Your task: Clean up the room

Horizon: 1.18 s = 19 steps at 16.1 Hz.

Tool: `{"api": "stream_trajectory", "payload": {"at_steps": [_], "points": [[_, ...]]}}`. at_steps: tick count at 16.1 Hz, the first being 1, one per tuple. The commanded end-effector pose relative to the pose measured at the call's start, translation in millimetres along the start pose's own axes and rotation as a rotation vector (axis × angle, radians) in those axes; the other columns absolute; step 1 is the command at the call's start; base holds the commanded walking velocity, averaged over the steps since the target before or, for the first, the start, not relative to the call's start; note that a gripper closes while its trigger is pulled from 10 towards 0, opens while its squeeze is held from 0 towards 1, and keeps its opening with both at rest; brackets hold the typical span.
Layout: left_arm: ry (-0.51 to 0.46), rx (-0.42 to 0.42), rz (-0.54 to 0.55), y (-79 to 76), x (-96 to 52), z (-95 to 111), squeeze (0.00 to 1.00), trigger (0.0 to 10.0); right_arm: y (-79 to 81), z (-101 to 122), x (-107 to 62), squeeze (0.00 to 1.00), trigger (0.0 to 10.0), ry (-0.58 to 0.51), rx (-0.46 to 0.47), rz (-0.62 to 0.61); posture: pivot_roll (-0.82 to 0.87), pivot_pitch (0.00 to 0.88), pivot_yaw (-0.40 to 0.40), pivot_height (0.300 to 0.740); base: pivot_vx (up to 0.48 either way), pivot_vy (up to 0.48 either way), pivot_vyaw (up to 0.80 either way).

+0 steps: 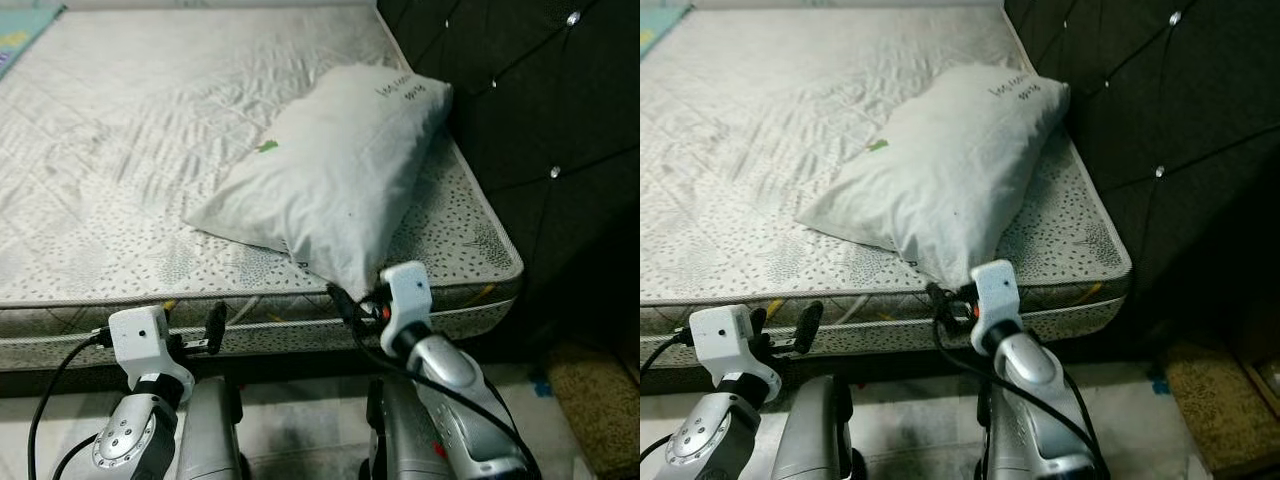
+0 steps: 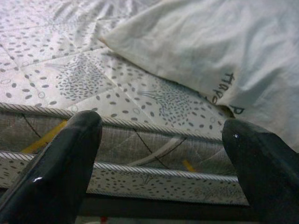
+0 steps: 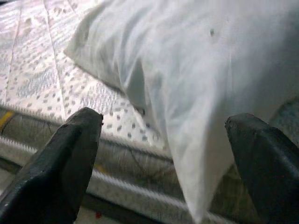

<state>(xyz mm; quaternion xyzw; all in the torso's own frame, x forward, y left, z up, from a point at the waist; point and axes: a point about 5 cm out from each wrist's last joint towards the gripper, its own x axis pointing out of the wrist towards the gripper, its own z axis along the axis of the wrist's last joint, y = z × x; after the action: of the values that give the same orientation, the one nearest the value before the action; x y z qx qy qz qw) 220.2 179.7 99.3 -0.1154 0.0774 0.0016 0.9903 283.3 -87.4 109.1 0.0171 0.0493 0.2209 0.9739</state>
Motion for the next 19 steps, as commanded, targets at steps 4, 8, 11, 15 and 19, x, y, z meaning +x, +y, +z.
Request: {"api": "stream_trajectory", "payload": {"at_steps": [4, 8, 11, 15, 19], "points": [[-0.002, 0.021, 0.012, -0.3, -2.3, 3, 0.0, 10.0, 7.2, -5, 10.7, 0.0, 10.0, 0.019, 0.004, -0.032, -0.05, 0.178, -0.018, 0.54, 0.0, 0.0, 0.0], [-0.012, 0.027, 0.025, -1.1, -4.6, 5, 0.0, 10.0, 18.5, -2, 35.3, 0.0, 10.0, 0.027, -0.009, -0.078, -0.01, 0.177, -0.029, 0.54, 0.0, 0.0, 0.0], [-0.023, 0.042, 0.019, -3.7, -6.1, 8, 0.0, 10.0, 31.6, 12, 60.4, 0.0, 10.0, -0.001, -0.042, -0.109, 0.01, 0.17, -0.039, 0.54, 0.0, 0.0, 0.0], [-0.017, 0.05, 0.026, -5.8, -12.7, 7, 0.0, 10.0, 31.1, 6, 68.6, 0.0, 10.0, 0.02, -0.124, -0.127, 0.03, 0.178, -0.053, 0.54, 0.0, 0.0, 0.0], [-0.005, 0.05, 0.043, -6.8, -33.5, 7, 0.0, 10.0, 3.4, 3, 68.4, 0.0, 10.0, 0.023, -0.216, -0.295, 0.05, 0.206, -0.067, 0.54, 0.0, 0.0, 0.0]]}}
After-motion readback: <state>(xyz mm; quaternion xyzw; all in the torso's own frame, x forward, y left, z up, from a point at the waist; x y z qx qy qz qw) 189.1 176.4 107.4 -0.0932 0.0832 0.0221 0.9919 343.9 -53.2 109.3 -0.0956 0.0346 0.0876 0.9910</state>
